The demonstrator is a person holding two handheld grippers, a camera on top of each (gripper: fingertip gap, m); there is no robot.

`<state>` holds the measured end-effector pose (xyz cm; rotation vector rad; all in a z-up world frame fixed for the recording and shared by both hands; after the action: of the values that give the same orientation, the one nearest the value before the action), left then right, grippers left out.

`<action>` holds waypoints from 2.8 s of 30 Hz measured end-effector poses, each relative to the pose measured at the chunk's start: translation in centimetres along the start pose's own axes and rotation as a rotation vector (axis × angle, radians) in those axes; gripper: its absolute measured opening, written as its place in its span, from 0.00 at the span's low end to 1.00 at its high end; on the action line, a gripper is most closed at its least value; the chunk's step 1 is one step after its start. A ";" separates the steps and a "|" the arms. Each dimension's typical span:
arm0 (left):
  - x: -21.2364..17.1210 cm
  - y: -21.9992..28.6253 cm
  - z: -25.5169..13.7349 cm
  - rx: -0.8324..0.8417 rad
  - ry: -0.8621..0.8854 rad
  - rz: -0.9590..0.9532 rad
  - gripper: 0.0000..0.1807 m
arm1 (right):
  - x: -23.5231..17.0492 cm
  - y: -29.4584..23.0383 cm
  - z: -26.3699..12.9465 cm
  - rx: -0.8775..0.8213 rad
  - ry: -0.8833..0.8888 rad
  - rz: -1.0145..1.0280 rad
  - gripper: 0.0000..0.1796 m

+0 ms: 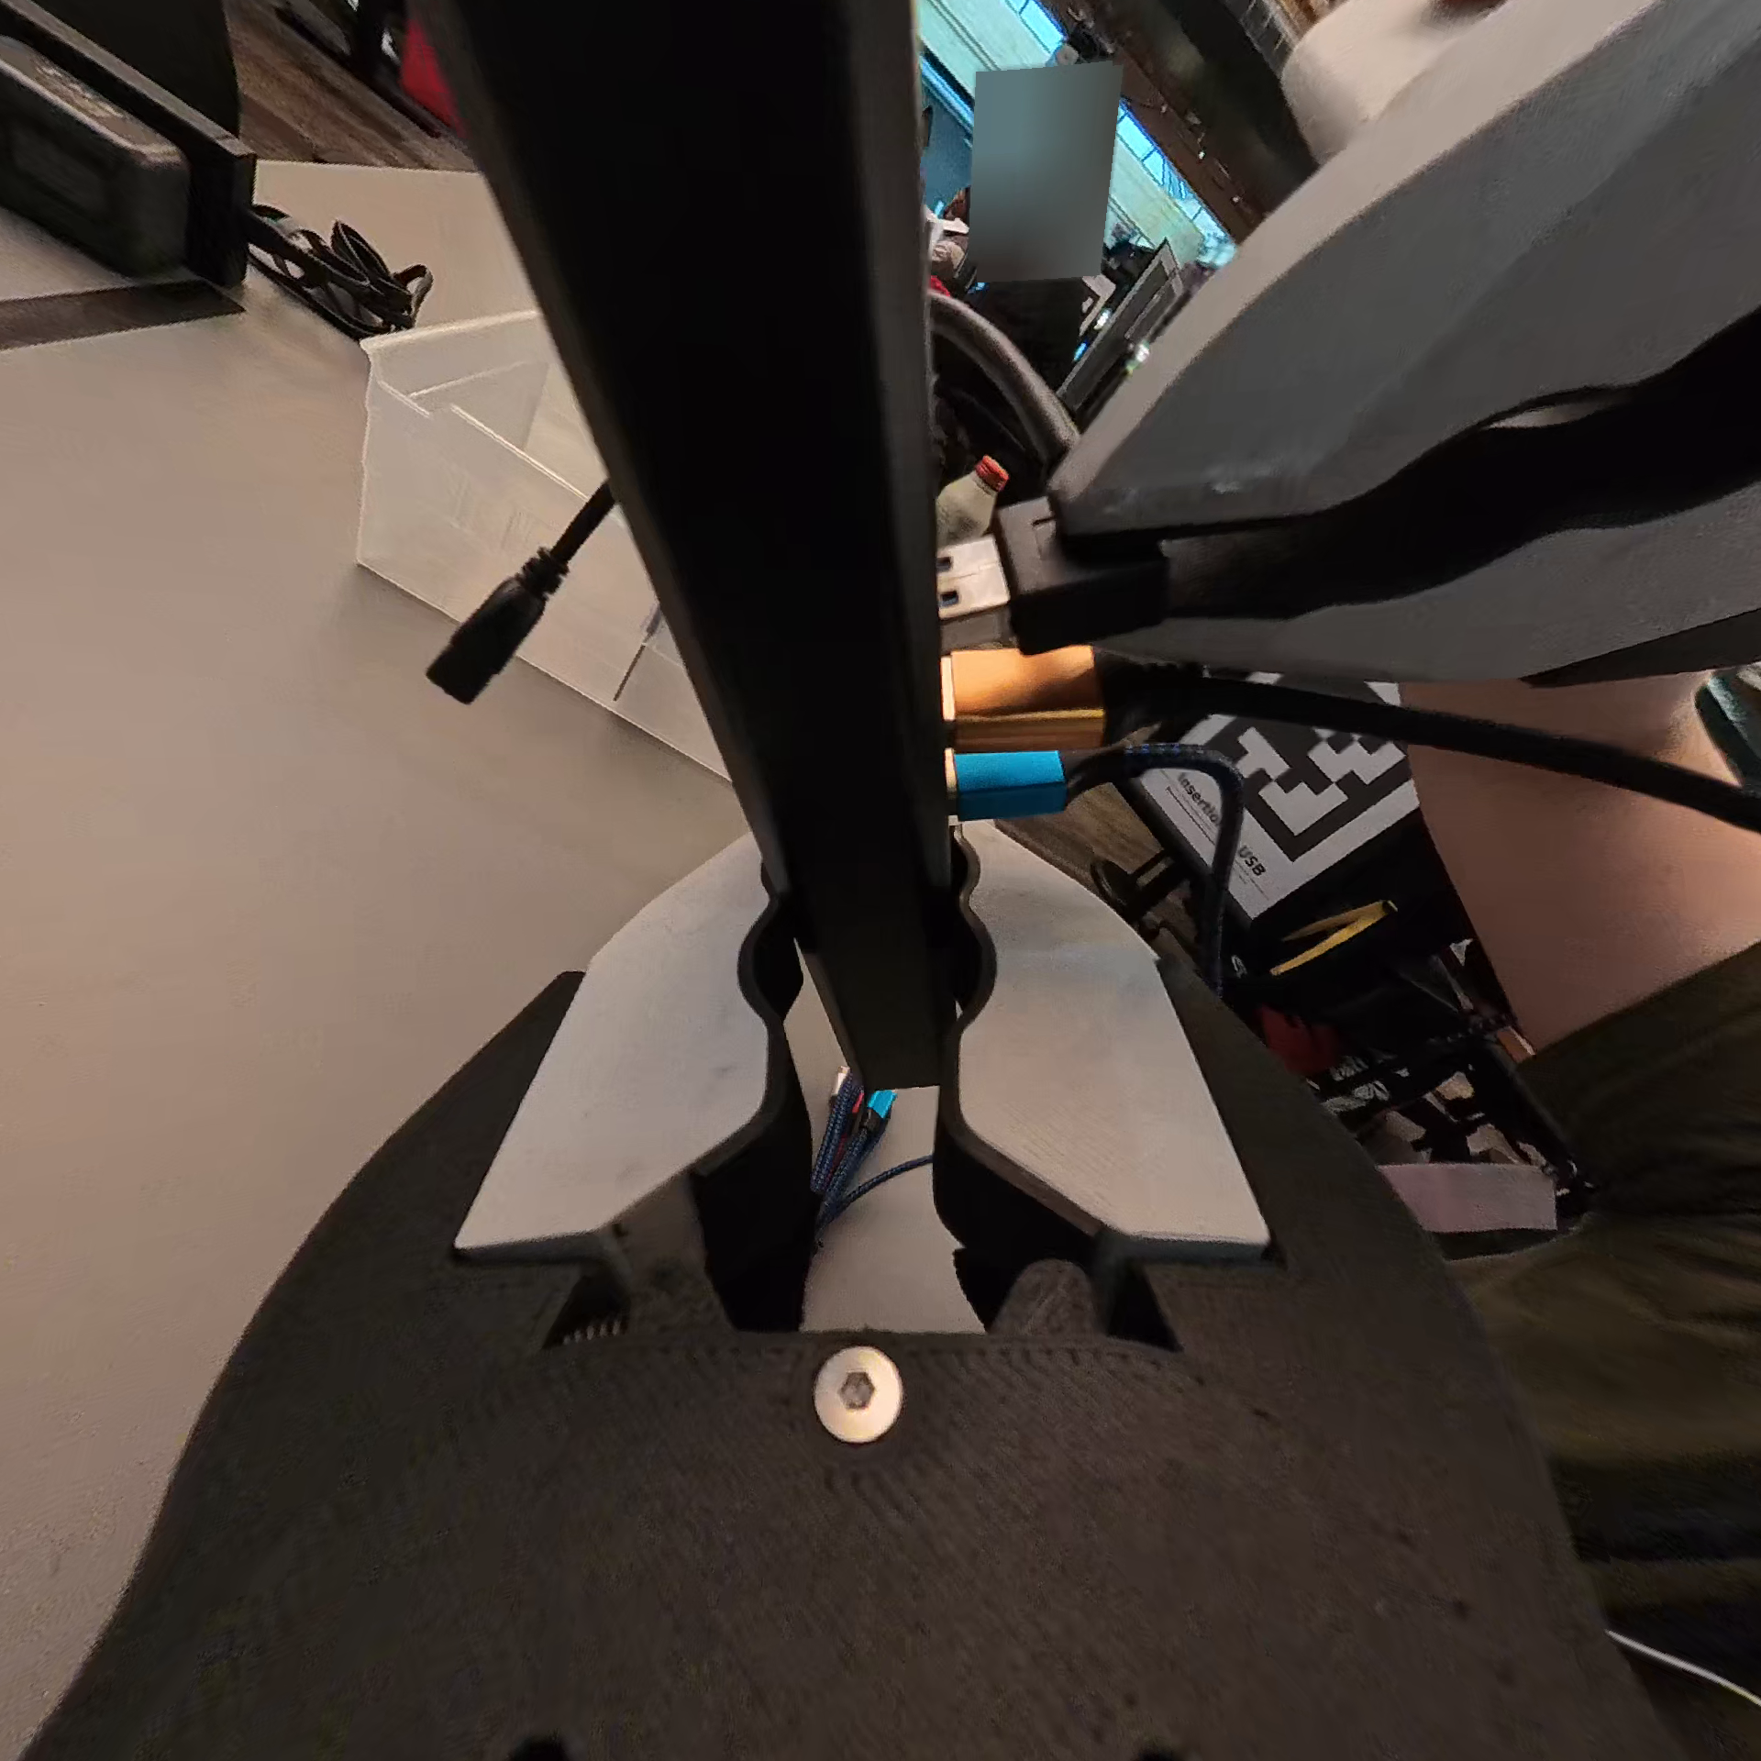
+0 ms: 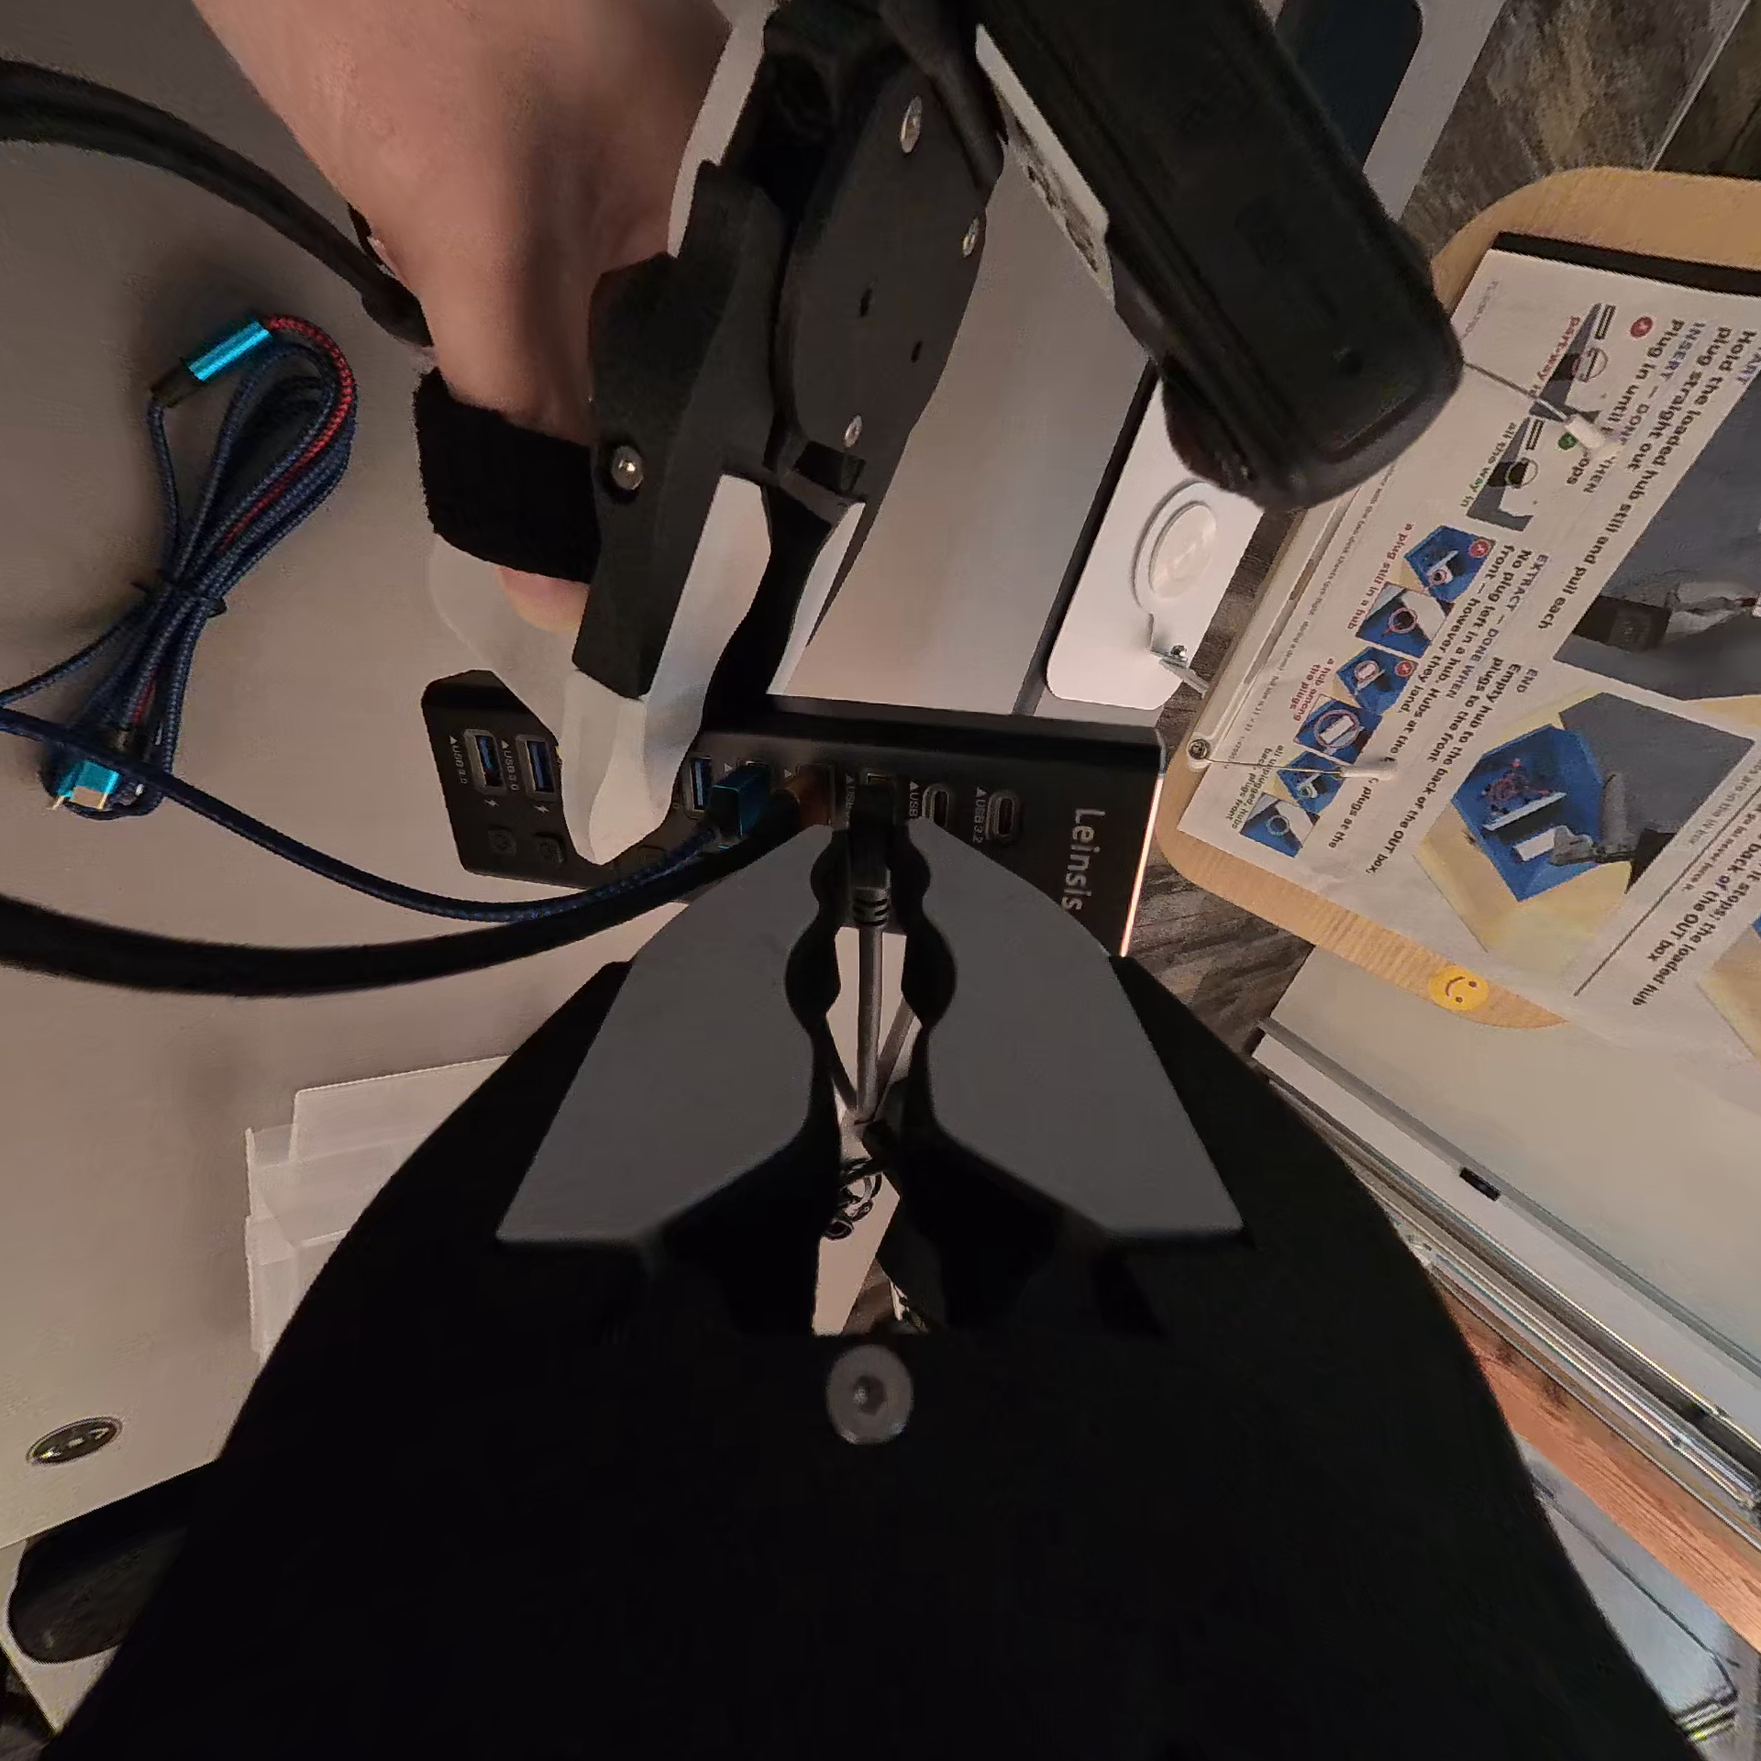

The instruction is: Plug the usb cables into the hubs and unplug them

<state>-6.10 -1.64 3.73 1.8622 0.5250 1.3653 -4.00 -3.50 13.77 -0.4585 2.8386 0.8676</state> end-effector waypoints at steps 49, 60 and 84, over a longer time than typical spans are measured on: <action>0.4 1.7 -0.8 -0.060 0.009 0.036 0.15 | 0.4 -0.3 -2.3 -0.162 0.144 -0.016 0.05; 0.4 1.7 -0.9 0.041 0.027 0.110 0.15 | 0.8 -0.4 -2.2 -0.150 0.052 -0.052 0.05; 0.9 2.8 -1.8 0.129 0.093 0.278 0.15 | 1.4 -0.6 -3.2 -0.310 0.032 -0.163 0.05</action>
<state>-7.72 -2.21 6.70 2.0421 0.4203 1.6403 -5.28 -6.15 15.75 -0.7344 2.6532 1.2804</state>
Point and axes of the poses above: each gripper's, where its closed fingertips meet, z out along the fingers, x out of its top, y = z × x across the jaws, the point moved 6 cm from there along -z, back along the fingers, and after that the axes turned 15 degrees about -z, right-handed, at the moved point
